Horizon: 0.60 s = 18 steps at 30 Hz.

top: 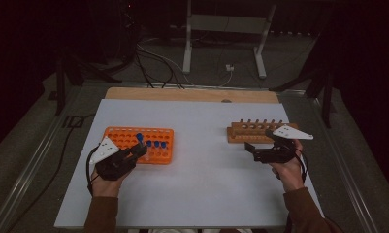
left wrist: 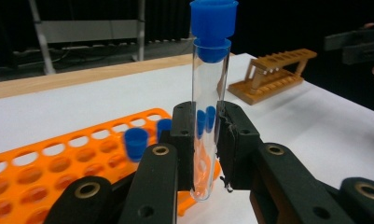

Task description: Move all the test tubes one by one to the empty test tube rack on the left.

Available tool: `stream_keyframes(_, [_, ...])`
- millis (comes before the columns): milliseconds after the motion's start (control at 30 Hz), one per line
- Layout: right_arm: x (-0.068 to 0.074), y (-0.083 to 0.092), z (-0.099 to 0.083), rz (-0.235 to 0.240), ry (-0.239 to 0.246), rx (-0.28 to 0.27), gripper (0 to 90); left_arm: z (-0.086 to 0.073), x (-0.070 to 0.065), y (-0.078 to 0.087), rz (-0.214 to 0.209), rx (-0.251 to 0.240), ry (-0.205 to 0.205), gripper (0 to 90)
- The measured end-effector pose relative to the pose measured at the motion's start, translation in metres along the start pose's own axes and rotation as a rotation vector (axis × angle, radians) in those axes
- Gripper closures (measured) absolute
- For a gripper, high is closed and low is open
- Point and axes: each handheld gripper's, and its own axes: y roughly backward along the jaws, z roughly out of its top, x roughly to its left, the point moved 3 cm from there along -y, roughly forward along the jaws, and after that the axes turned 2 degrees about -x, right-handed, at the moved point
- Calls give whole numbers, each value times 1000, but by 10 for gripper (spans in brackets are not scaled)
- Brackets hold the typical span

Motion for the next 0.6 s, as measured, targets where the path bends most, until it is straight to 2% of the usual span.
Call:
stream_keyframes(267, [-3, 2, -2, -9, -4, 0, 6, -4, 15, 3, 126, -31, 46, 782])
stream_keyframes(367, [-3, 2, -3, -11, -4, 0, 6, -6, 19, 0, 171, -38, 52, 782])
stream_keyframes(533, [-3, 2, -3, -10, 0, 1, 6, -11, 24, -4, 218, -37, 55, 782])
stream_keyframes(600, [-3, 2, -4, -12, -1, 1, 6, -13, 25, -6, 222, -32, 61, 782])
